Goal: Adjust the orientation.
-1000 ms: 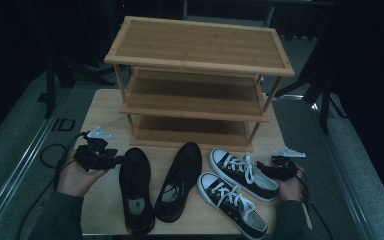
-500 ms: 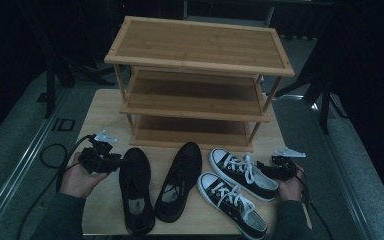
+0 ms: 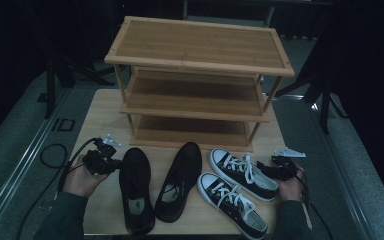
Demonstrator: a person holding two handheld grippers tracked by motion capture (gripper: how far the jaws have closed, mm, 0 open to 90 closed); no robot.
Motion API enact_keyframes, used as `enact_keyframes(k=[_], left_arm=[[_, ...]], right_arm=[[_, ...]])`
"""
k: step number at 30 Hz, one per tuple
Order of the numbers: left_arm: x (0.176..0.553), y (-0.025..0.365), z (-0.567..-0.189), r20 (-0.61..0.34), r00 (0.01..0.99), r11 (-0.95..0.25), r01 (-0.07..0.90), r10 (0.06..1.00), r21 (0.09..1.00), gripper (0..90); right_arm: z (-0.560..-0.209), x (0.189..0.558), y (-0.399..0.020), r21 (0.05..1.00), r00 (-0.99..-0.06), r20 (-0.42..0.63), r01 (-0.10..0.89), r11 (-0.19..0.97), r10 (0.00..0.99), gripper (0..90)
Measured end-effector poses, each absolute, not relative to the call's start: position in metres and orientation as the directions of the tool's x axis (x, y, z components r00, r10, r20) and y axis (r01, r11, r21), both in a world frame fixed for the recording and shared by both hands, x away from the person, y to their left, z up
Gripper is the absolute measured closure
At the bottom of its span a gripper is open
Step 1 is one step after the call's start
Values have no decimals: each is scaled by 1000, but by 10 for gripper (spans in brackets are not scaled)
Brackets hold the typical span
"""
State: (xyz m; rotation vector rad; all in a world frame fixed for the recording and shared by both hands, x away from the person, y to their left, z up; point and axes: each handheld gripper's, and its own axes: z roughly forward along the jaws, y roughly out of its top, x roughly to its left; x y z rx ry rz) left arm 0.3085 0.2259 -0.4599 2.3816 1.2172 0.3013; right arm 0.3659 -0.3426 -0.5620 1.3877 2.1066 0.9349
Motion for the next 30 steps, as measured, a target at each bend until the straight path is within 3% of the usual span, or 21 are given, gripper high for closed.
enact_keyframes(k=[21, 30], left_arm=[[316, 233, -493, -30, 559, -508, 774, 829, 378, 895], [325, 222, -497, 6, 583, -546, 758, 812, 357, 895]], right_arm=[[-562, 366, -343, 742, -394, -1, 616, 265, 919, 285], [-562, 366, -343, 742, -394, -1, 616, 265, 919, 285]])
